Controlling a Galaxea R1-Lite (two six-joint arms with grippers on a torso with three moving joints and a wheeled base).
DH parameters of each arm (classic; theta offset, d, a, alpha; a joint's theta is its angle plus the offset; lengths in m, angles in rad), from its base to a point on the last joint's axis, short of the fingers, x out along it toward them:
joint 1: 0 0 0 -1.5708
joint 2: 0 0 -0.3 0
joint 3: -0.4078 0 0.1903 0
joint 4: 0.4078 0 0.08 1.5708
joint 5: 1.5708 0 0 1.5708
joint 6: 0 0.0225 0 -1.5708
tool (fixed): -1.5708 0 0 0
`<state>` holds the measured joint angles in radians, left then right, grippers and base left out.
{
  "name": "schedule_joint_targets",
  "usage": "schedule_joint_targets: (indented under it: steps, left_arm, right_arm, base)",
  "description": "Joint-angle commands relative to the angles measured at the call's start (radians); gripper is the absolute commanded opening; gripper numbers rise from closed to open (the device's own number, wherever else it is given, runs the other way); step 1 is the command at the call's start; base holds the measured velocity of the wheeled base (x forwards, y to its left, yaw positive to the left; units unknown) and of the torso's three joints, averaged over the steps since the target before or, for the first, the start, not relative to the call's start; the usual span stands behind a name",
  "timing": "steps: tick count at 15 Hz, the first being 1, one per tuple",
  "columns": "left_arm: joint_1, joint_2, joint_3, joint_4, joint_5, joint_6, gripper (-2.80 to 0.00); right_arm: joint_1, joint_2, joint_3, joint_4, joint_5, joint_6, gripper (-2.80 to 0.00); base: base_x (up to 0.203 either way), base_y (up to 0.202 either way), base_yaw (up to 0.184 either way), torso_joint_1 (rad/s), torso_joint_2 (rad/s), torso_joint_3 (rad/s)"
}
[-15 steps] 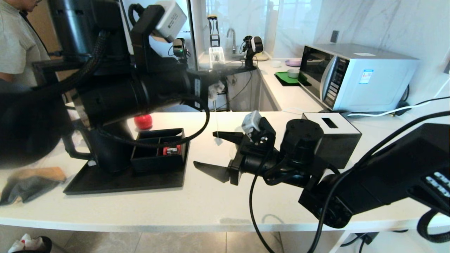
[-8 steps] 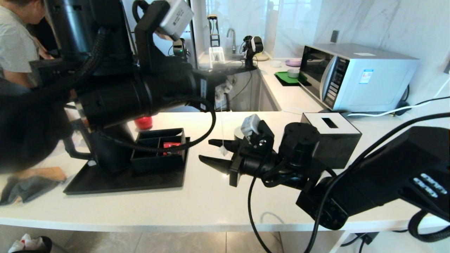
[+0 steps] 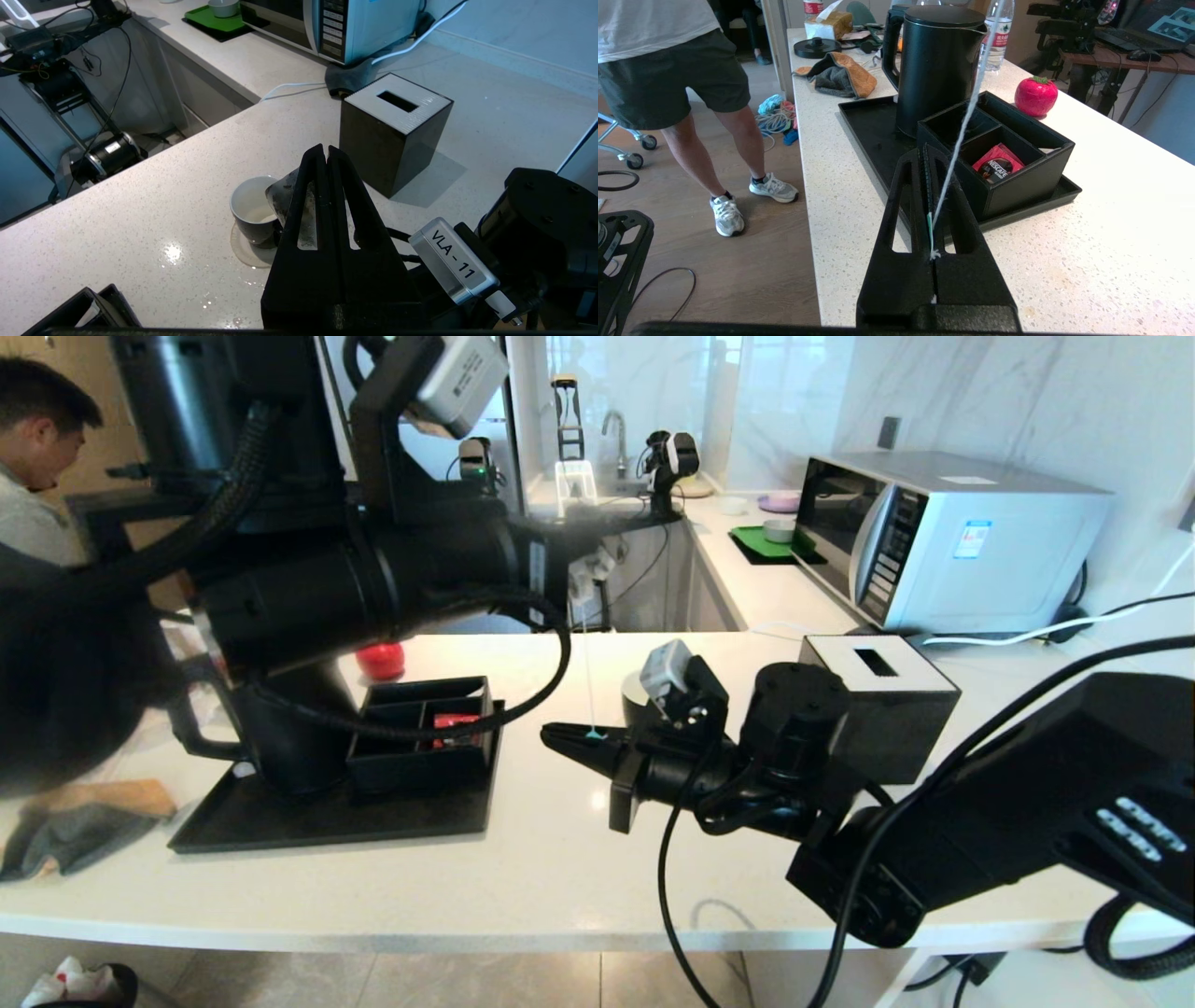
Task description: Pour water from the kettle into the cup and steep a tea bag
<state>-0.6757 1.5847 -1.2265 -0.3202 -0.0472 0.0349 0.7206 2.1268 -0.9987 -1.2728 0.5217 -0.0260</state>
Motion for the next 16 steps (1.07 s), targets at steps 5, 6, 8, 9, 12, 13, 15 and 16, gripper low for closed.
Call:
schedule_joint_targets:
  steps: [5, 6, 8, 9, 12, 13, 15, 16]
  left_arm:
    - [-0.044, -0.025, 0.045, -0.002, 0.043, 0.000, -2.80]
    - [-0.052, -0.038, 0.071, -0.002, 0.049, 0.000, -2.80]
    - [-0.078, -0.064, 0.113, -0.002, 0.086, -0.002, -2.80]
    - [-0.094, -0.077, 0.139, -0.002, 0.108, -0.003, -2.80]
    - [-0.139, -0.121, 0.237, -0.011, 0.144, -0.004, -2.80]
    - [-0.145, -0.129, 0.265, -0.023, 0.148, -0.004, -2.80]
    - [-0.148, -0.131, 0.304, -0.042, 0.158, -0.004, -2.80]
    - [-0.147, -0.125, 0.309, -0.043, 0.160, -0.004, -2.80]
  right_arm:
    - [-0.009, -0.022, -0.006, -0.005, -0.006, 0.004, -2.80]
    - [-0.023, -0.025, -0.008, -0.006, -0.009, 0.004, -2.80]
    - [-0.054, -0.031, -0.024, -0.005, -0.017, 0.005, -2.80]
    - [-0.069, -0.037, -0.037, -0.002, -0.018, 0.006, -2.80]
    - [-0.100, -0.053, -0.043, 0.006, -0.019, 0.006, -2.80]
    - [-0.109, -0.059, -0.044, 0.006, -0.019, 0.006, -2.80]
    - [-0.118, -0.069, -0.044, 0.006, -0.019, 0.008, -2.80]
    - [-0.118, -0.078, -0.044, 0.006, -0.019, 0.011, -2.80]
  base:
    - [0.000, 0.000, 0.000, 0.000, 0.00, 0.000]
    - [0.000, 0.000, 0.000, 0.000, 0.00, 0.000]
    - [0.000, 0.000, 0.000, 0.000, 0.00, 0.000]
    - [0.000, 0.000, 0.000, 0.000, 0.00, 0.000]
    - [0.000, 0.000, 0.000, 0.000, 0.00, 0.000]
    - [0.000, 0.000, 0.000, 0.000, 0.00, 0.000]
    - [0.000, 0.000, 0.000, 0.000, 0.00, 0.000]
    - [0.000, 0.000, 0.000, 0.000, 0.00, 0.000]
